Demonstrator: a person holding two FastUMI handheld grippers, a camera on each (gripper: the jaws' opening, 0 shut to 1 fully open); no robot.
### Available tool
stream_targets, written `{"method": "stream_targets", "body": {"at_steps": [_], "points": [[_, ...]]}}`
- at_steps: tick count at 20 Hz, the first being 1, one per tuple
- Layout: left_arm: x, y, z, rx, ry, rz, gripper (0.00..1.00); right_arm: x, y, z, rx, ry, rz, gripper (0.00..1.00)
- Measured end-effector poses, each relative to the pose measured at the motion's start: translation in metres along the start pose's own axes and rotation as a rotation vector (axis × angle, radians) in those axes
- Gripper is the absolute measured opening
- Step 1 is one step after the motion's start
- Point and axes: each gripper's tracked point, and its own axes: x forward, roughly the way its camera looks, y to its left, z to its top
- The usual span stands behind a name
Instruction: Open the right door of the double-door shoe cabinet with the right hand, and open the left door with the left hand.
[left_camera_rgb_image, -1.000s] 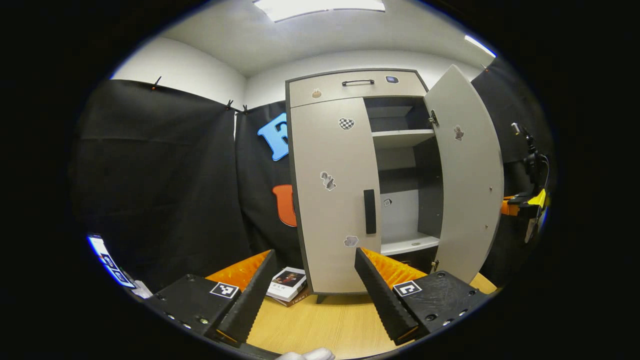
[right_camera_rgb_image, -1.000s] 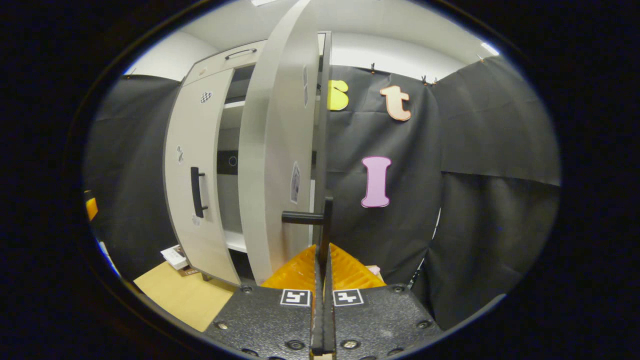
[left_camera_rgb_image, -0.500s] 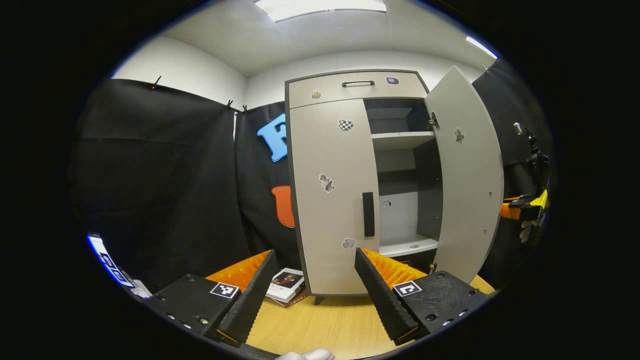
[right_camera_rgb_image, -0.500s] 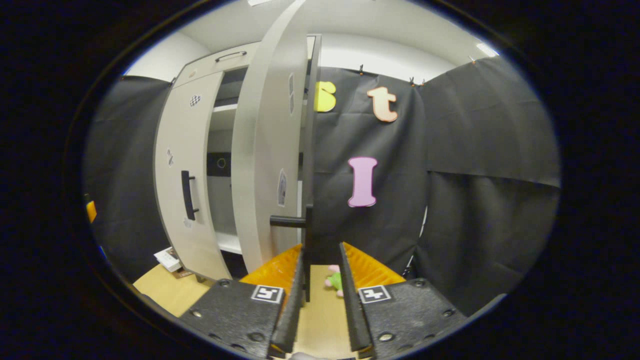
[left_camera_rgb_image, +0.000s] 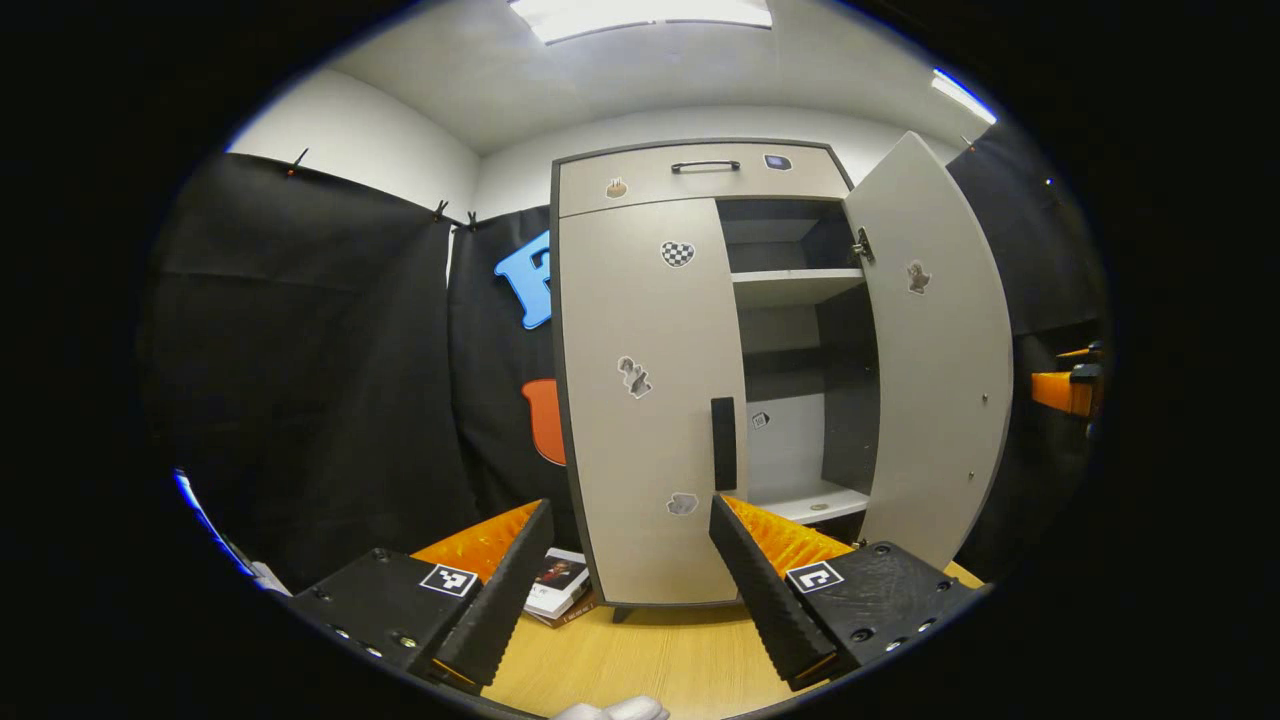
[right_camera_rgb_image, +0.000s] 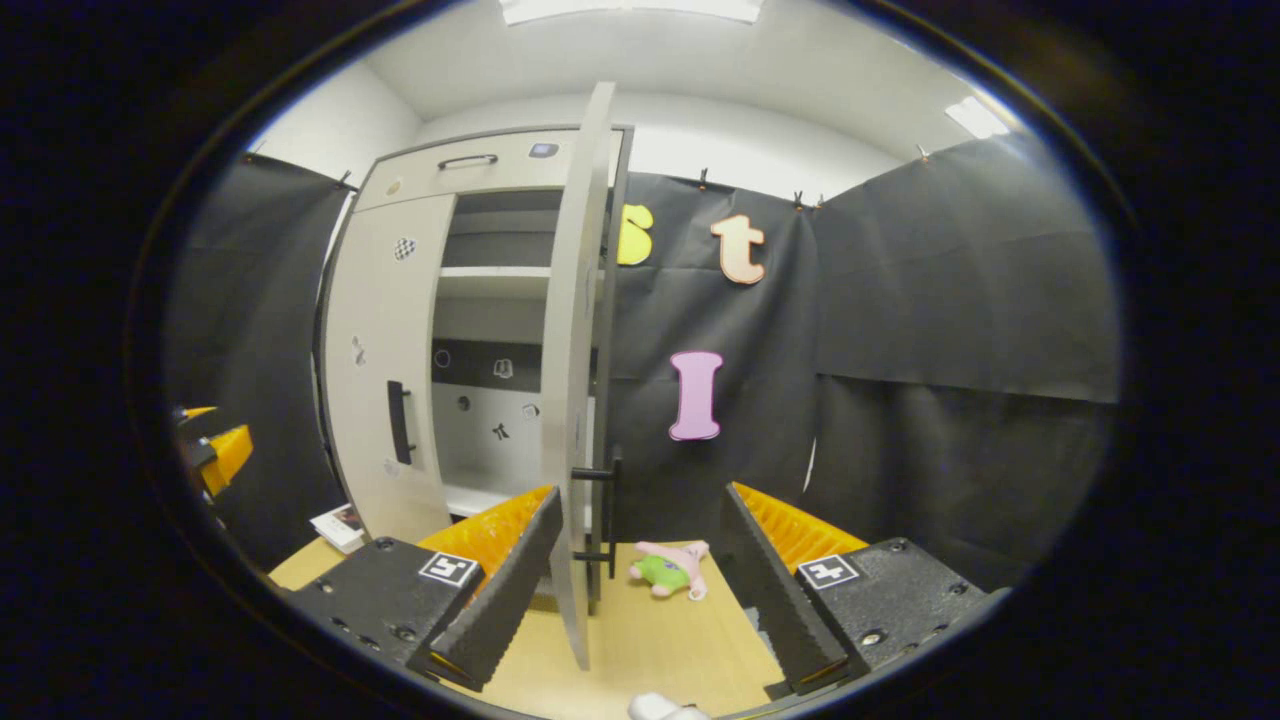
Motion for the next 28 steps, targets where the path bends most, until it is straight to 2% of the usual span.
{"method": "stream_targets", "body": {"at_steps": [7, 9, 13, 19, 22, 28], "points": [[0.049, -0.023, -0.004, -0.015, -0.017, -0.065, 0.96, -0.033, 0.055, -0.012, -0.008, 0.012, 0.069, 1.0], [0.068, -0.035, -0.008, -0.029, -0.017, -0.091, 0.96, -0.039, 0.064, -0.016, -0.006, 0.026, 0.068, 1.0], [0.111, -0.06, -0.018, -0.044, -0.017, -0.119, 0.96, -0.049, 0.076, -0.014, 0.018, 0.026, 0.046, 1.0], [0.174, -0.093, -0.037, -0.049, 0.009, -0.145, 0.96, -0.062, 0.074, -0.016, 0.01, 0.039, -0.017, 1.0], [0.203, -0.099, -0.047, -0.03, 0.018, -0.134, 0.96, -0.062, 0.072, -0.017, -0.006, 0.043, -0.044, 1.0], [0.246, -0.104, -0.061, -0.056, 0.038, -0.133, 0.96, -0.057, 0.069, -0.018, -0.024, 0.051, -0.083, 1.0]]}}
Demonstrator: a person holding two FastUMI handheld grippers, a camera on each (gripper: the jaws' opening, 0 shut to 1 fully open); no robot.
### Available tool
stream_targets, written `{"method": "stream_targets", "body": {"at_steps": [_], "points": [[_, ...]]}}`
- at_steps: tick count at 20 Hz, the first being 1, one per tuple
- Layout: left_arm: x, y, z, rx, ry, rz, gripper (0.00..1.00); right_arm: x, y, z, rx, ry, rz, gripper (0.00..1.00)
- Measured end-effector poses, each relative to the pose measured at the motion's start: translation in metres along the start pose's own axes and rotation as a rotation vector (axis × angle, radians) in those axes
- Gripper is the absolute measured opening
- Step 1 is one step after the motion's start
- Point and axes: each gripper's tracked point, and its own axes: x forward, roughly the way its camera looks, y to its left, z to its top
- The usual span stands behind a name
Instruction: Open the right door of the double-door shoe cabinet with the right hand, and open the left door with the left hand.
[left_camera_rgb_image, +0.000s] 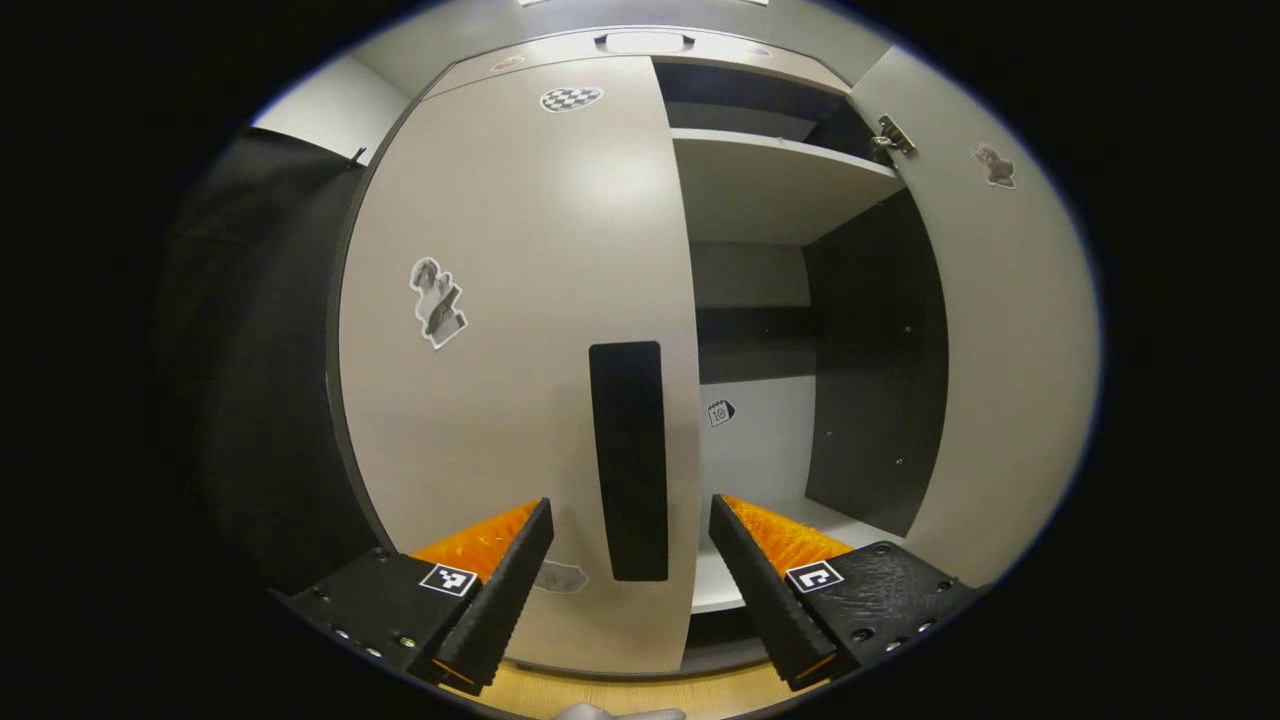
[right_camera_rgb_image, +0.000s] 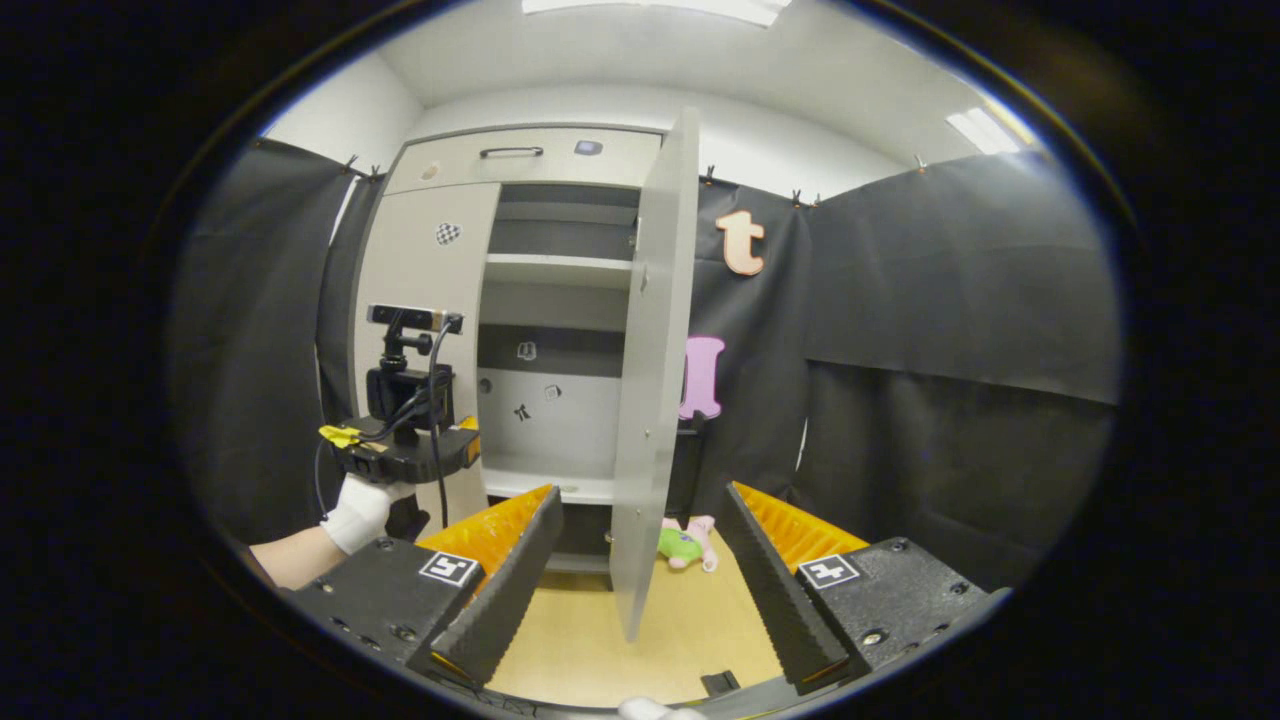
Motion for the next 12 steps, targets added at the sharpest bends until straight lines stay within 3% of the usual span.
{"method": "stream_targets", "body": {"at_steps": [2, 3, 6, 7, 8, 9, 10, 11, 12], "points": [[0.006, 0.002, 0.002, -0.007, -0.004, 0.006, 0.92, 0.0, 0.001, 0.0, -0.005, 0.005, -0.001, 1.0], [0.009, 0.002, 0.003, -0.015, -0.005, 0.005, 0.81, 0.0, 0.001, 0.0, -0.007, 0.004, 0.001, 1.0], [0.014, 0.003, 0.007, -0.033, -0.012, 0.003, 0.72, 0.002, 0.0, 0.002, -0.02, -0.004, 0.002, 1.0], [0.013, 0.001, 0.009, -0.028, -0.013, -0.009, 0.59, 0.003, 0.001, 0.003, -0.02, -0.005, 0.006, 1.0], [0.015, -0.002, 0.009, -0.024, -0.014, -0.019, 0.62, 0.006, 0.002, 0.004, -0.021, -0.004, 0.01, 1.0], [0.015, -0.004, 0.01, -0.012, -0.02, -0.019, 0.53, 0.01, 0.004, 0.005, -0.023, -0.004, 0.015, 1.0], [0.011, -0.003, 0.01, 0.009, -0.023, -0.012, 0.36, 0.02, 0.007, 0.008, -0.024, -0.002, 0.018, 1.0], [0.017, -0.003, 0.01, 0.016, -0.028, -0.015, 0.42, 0.026, 0.01, 0.01, -0.024, -0.001, 0.021, 1.0], [0.019, -0.002, 0.008, 0.018, -0.023, -0.015, 0.37, 0.025, 0.011, 0.008, -0.022, 0.0, 0.024, 1.0]]}}
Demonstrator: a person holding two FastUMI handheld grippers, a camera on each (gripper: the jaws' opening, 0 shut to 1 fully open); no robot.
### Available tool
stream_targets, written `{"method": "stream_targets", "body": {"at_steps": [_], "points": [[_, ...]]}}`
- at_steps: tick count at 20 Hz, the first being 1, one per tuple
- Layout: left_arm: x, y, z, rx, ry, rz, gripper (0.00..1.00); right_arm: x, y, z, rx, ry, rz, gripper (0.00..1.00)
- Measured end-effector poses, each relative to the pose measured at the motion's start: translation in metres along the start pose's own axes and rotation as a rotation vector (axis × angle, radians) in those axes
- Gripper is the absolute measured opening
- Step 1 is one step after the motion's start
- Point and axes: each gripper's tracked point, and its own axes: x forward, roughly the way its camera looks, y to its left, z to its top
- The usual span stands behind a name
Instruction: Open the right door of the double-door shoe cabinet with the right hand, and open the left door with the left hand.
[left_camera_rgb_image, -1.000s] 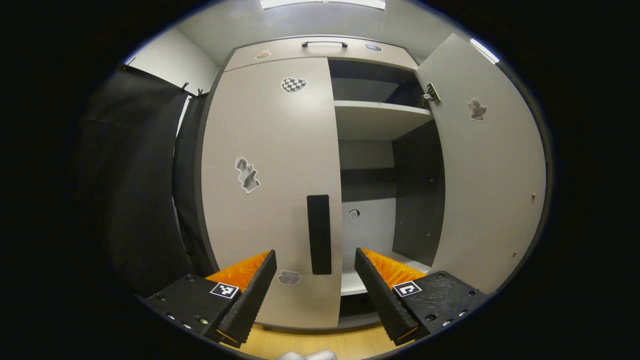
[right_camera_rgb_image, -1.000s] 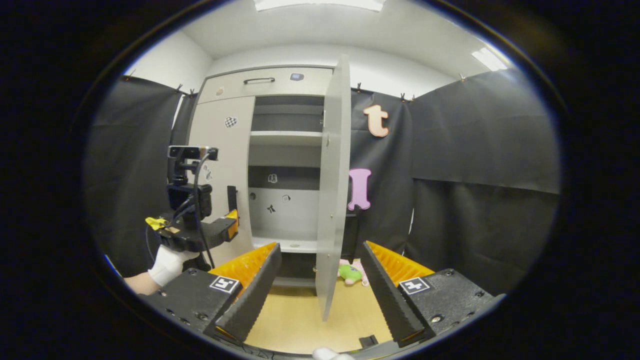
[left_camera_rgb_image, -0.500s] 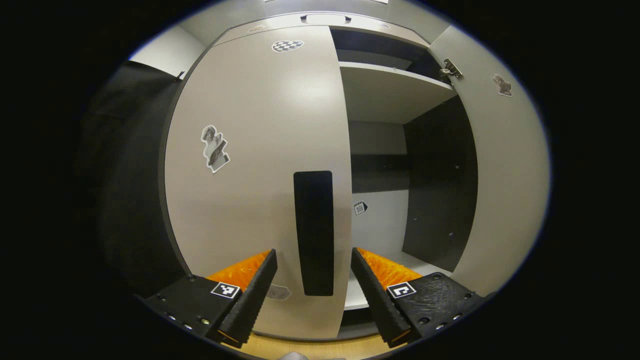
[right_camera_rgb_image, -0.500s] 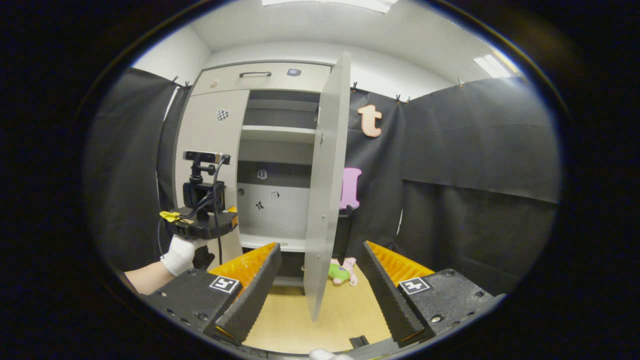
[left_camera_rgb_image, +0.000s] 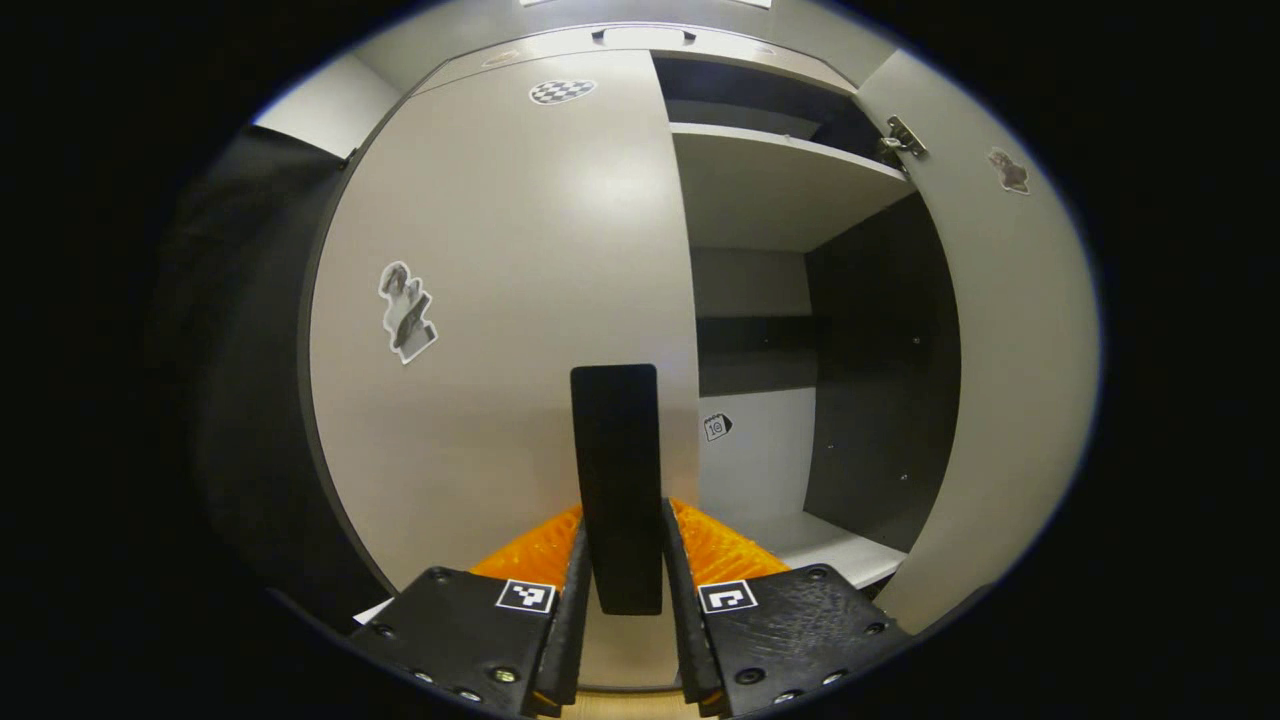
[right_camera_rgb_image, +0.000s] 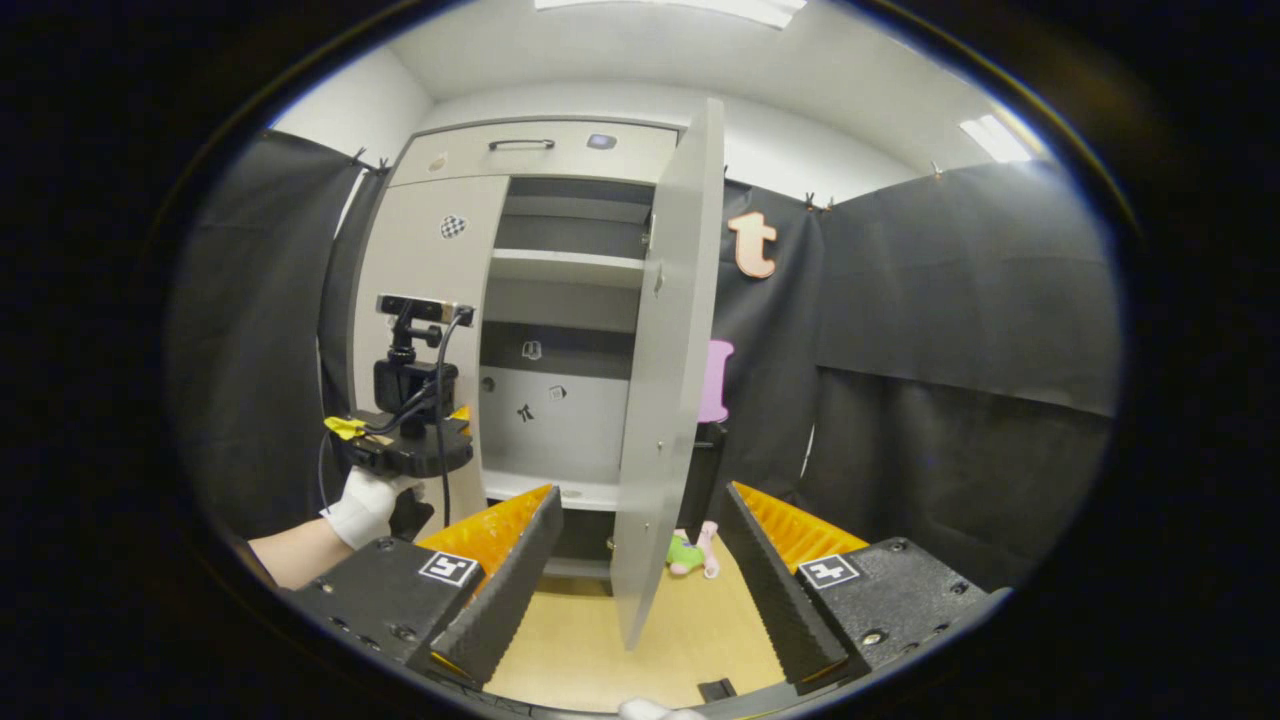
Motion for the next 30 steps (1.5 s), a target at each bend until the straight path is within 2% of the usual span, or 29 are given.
{"method": "stream_targets", "body": {"at_steps": [5, 15, 25, 26, 30], "points": [[-0.003, 0.002, 0.0, -0.023, 0.017, -0.012, 0.22, -0.001, 0.0, -0.002, 0.003, 0.006, 0.021, 1.0], [-0.034, 0.006, 0.002, -0.028, 0.024, -0.022, 0.22, -0.005, 0.006, -0.001, -0.006, -0.014, 0.106, 1.0], [-0.076, 0.029, 0.0, -0.022, 0.043, 0.017, 0.22, -0.017, 0.018, -0.007, -0.017, -0.022, 0.237, 1.0], [-0.082, 0.031, -0.001, -0.031, 0.041, 0.02, 0.16, -0.017, 0.02, -0.006, -0.019, -0.026, 0.25, 1.0], [-0.1, 0.047, -0.002, -0.02, 0.044, 0.072, 0.16, -0.02, 0.03, -0.006, -0.023, -0.03, 0.303, 1.0]]}}
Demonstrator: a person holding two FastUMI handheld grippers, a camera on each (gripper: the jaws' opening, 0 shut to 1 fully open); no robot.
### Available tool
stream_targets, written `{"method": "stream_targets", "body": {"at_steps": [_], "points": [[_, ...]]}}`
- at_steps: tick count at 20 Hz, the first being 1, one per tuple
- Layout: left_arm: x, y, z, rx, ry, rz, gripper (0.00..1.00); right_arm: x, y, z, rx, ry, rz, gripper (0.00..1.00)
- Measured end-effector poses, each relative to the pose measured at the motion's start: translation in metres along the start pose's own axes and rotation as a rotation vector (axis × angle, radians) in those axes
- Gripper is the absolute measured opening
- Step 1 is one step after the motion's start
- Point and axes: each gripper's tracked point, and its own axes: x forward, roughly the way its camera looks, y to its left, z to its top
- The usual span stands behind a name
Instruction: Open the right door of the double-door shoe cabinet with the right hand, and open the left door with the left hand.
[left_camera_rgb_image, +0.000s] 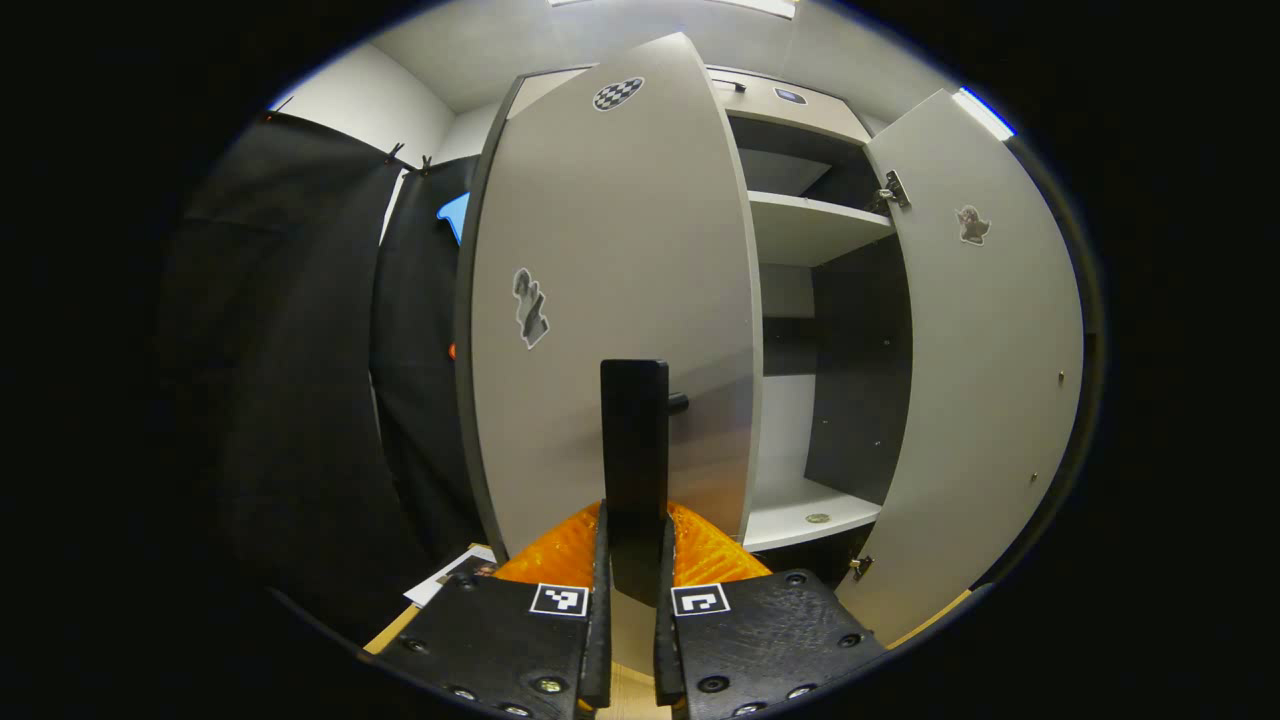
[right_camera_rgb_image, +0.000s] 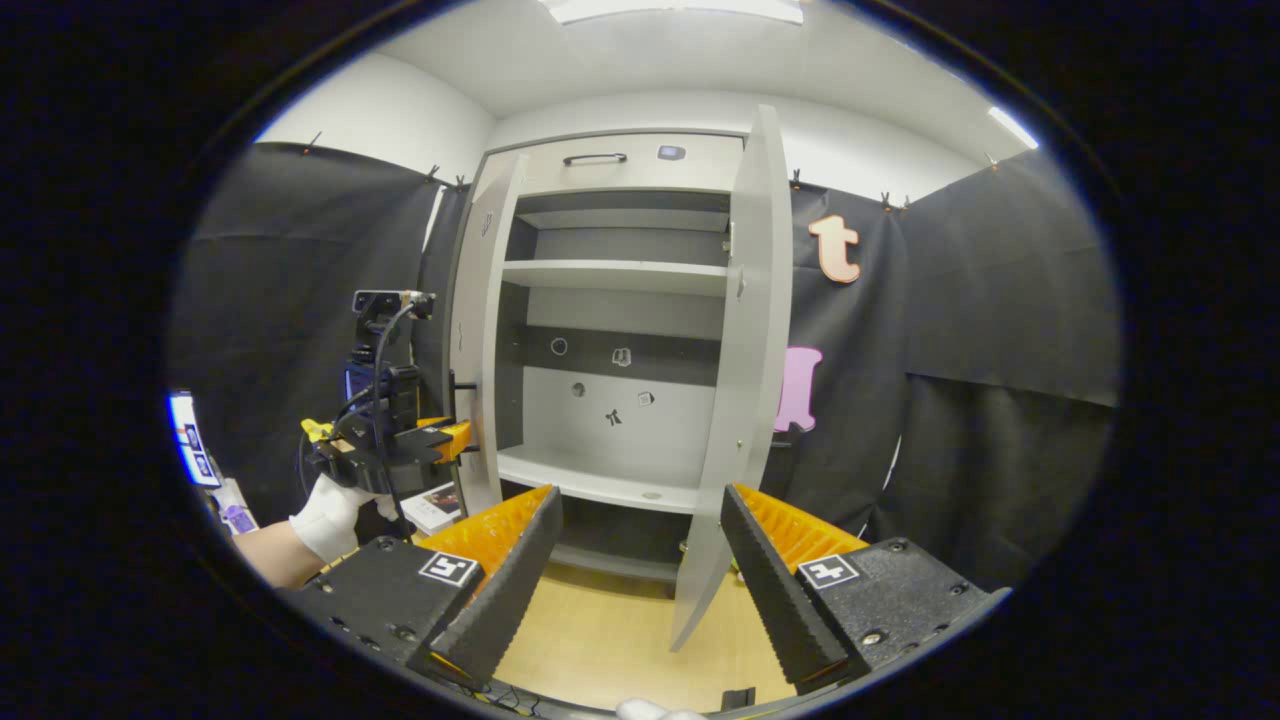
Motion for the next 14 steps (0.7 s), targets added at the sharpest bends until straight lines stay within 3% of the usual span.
{"method": "stream_targets", "body": {"at_steps": [5, 6, 14], "points": [[-0.018, 0.026, -0.001, 0.03, -0.009, 0.043, 0.18, 0.002, 0.011, 0.0, 0.0, -0.002, 0.051, 1.0], [-0.021, 0.025, -0.004, 0.002, 0.003, 0.04, 0.1, 0.002, 0.014, 0.0, 0.002, -0.003, 0.061, 1.0], [-0.042, 0.057, -0.005, 0.034, -0.004, 0.117, 0.09, 0.005, 0.026, -0.003, 0.01, 0.0, 0.092, 1.0]]}}
